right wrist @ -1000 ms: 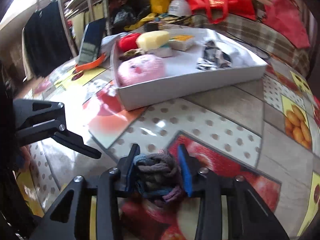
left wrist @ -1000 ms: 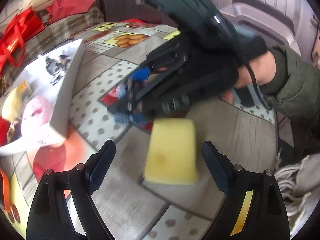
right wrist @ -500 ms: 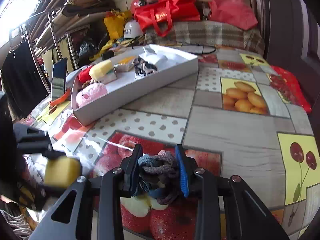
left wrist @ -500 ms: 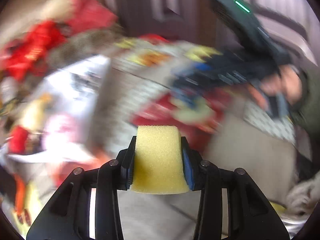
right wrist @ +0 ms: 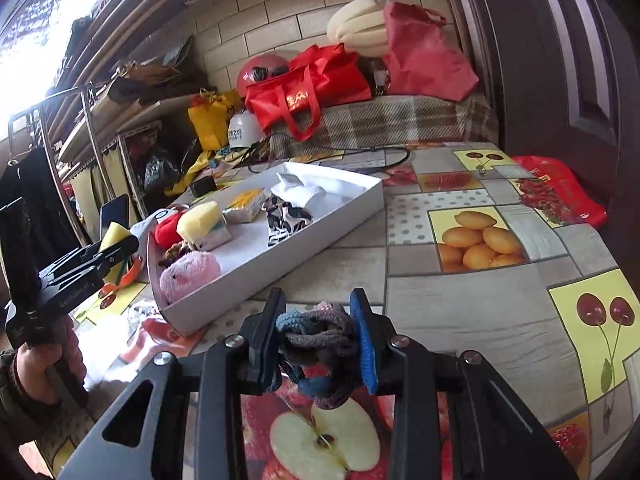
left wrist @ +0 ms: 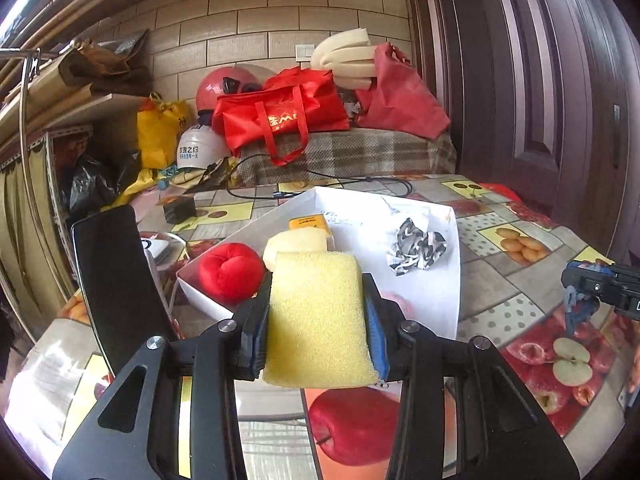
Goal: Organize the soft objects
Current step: 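Carry the rectangular sponge and knotted cloth over the white box with both tools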
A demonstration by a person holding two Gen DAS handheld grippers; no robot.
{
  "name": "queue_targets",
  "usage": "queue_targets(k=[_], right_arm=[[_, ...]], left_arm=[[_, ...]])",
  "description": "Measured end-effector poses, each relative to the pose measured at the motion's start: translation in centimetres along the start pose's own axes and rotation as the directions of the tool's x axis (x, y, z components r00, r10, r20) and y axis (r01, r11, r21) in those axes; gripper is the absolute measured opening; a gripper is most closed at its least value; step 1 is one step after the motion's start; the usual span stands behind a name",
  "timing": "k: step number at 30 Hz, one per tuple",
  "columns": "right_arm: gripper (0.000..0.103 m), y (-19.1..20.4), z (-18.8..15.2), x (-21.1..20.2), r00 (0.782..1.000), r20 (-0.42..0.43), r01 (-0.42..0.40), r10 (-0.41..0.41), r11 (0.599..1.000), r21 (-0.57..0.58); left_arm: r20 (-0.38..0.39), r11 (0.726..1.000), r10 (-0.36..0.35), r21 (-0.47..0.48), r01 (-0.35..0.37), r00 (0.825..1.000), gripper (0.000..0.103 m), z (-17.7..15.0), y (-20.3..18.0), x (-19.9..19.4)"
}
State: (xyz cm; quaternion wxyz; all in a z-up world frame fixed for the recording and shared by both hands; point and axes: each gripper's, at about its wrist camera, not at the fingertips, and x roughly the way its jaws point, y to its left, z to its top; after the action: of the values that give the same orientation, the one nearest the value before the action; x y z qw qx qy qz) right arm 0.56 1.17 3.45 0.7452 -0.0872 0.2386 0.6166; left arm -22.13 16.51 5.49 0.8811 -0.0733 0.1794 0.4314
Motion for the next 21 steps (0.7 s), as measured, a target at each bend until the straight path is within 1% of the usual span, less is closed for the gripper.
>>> queue_targets(k=[3, 8, 14, 17, 21], right_arm=[[0.033, 0.6, 0.1, 0.5, 1.000, 0.007, 0.007, -0.007, 1.000, -0.006], [0.033, 1.5, 0.5, 1.7, 1.000, 0.021, 0.006, -0.006, 1.000, -0.004], [0.033, 3.4, 1.3, 3.2, 0.999, 0.039, -0.004, 0.006, 0.999, -0.048], [0.033, 4.3, 2.0, 4.3, 0.998, 0.056, -0.012, 0.015, 0.999, -0.052], [0.033, 5.4, 2.7, 5.8, 0.997, 0.071, -0.023, 0.027, 0.999, -0.046]], left_arm=[[0.003, 1.000, 0.009, 0.004, -0.010, 1.000, 0.039, 0.2, -0.3, 0.3], [-0.013, 1.000, 0.026, -0.008, -0.026, 1.000, 0.039, 0.6, 0.0, 1.8], [-0.029, 0.999, 0.047, -0.010, -0.047, 0.999, 0.039, 1.4, 0.5, 3.8], [-0.021, 0.998, 0.056, -0.009, -0.057, 0.998, 0.039, 1.7, 0.7, 4.4], [0.010, 0.997, 0.074, 0.007, -0.074, 0.997, 0.040, 2.1, 0.5, 4.9]])
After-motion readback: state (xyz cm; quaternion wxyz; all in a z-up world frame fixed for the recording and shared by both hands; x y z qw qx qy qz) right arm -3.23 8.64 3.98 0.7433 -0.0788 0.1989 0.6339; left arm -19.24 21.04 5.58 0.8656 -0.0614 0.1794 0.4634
